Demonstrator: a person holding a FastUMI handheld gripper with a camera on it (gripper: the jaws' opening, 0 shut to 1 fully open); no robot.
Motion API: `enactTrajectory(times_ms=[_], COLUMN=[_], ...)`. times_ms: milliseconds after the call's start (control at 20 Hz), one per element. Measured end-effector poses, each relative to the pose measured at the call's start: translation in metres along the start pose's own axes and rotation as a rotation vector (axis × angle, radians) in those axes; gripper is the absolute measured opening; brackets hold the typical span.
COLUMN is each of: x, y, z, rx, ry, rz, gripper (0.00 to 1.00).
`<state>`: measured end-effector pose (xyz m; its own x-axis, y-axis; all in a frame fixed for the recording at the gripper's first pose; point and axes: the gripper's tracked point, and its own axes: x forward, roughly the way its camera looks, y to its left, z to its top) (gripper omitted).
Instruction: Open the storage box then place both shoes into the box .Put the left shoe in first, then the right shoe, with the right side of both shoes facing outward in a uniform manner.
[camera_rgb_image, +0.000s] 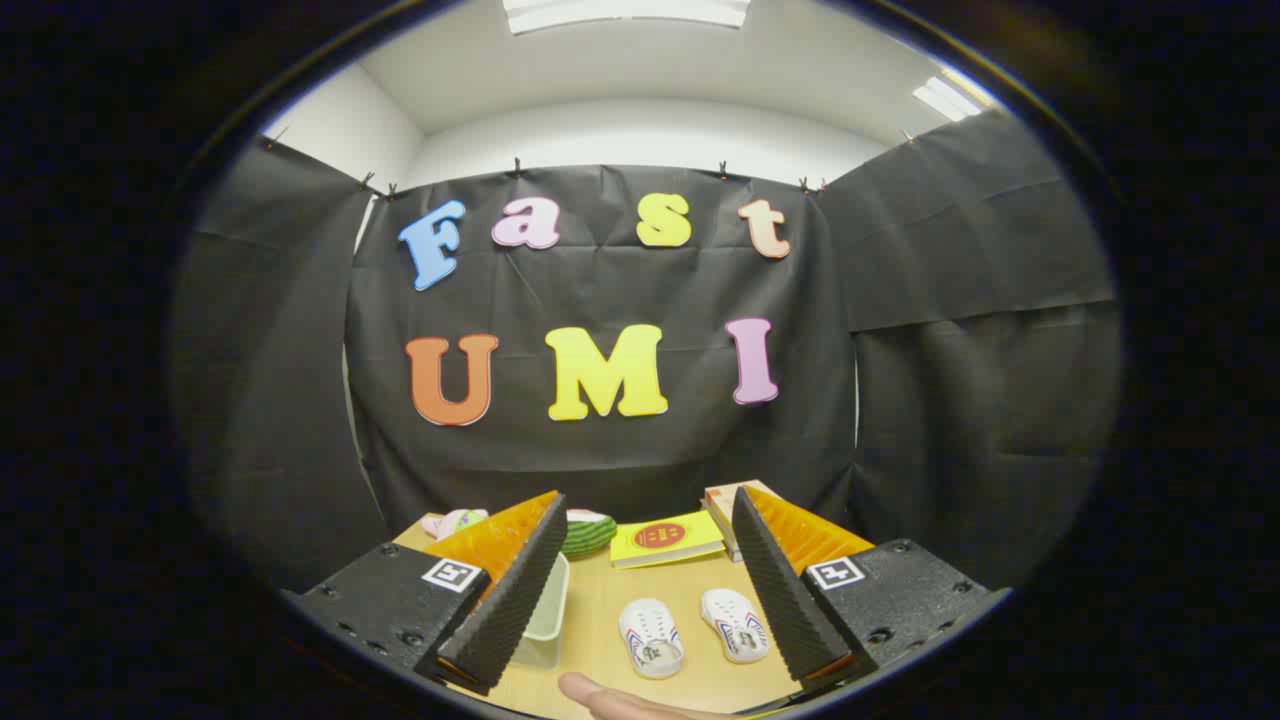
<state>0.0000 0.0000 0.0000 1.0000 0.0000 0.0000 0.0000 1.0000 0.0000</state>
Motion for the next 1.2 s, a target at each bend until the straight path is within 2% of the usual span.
enactTrajectory(times_ms=[300,750,1000,1200], x=[-0.008,-0.010,0.015,0.054], y=[0.010,0.021,0.012,0.016], z=[-0.005,-0.025,-0.043,-0.073], rx=[0.000,0.009,0.007,0.076], ry=[-0.009,0.050,0.063,0.160], rz=[0.054,0.111,0.082,0.158], gripper=[1.00,1.00,1.00,1.00])
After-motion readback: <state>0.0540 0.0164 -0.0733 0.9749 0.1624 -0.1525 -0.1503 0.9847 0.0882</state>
